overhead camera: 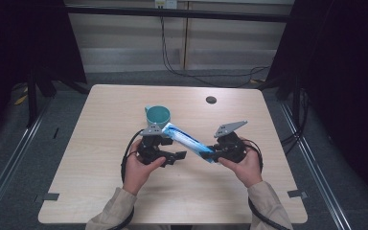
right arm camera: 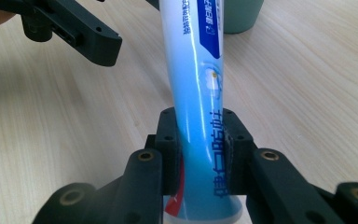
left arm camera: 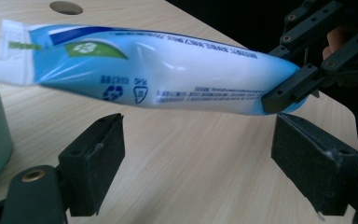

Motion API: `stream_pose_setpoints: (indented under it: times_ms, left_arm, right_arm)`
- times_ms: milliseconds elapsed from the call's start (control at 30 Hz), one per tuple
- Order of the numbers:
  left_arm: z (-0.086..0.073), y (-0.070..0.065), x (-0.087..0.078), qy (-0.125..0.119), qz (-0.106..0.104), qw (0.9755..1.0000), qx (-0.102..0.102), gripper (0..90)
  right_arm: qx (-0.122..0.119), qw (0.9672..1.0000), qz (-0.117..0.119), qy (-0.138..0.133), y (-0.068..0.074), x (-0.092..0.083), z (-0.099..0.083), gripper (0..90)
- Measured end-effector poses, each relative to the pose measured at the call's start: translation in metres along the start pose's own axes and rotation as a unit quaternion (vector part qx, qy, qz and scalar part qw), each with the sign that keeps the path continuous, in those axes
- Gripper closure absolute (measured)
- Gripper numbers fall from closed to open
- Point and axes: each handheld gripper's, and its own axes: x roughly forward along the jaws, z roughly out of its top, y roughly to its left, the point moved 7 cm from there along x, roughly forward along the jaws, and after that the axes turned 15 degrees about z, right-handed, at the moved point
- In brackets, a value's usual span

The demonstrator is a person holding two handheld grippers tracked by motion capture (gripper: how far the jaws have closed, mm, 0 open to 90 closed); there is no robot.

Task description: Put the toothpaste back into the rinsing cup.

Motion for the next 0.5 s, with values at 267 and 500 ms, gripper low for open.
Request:
stream_pose_setpoints:
  times_ms: [267, 500]
  left_arm:
    - [-0.0005, -0.0034, 0.0048, -0.001, -0.003, 1.0, -0.002, 17.8]
    - [0.0017, -0.004, 0.0057, -0.007, -0.001, 1.0, -0.006, 18.2]
  right_arm:
    - [-0.001, 1.0, 0.001, 0.0, 0.0007, 0.0009, -0.0005, 72.9]
    - [-0.004, 1.0, 0.003, -0.001, 0.0025, 0.0032, 0.0012, 72.9]
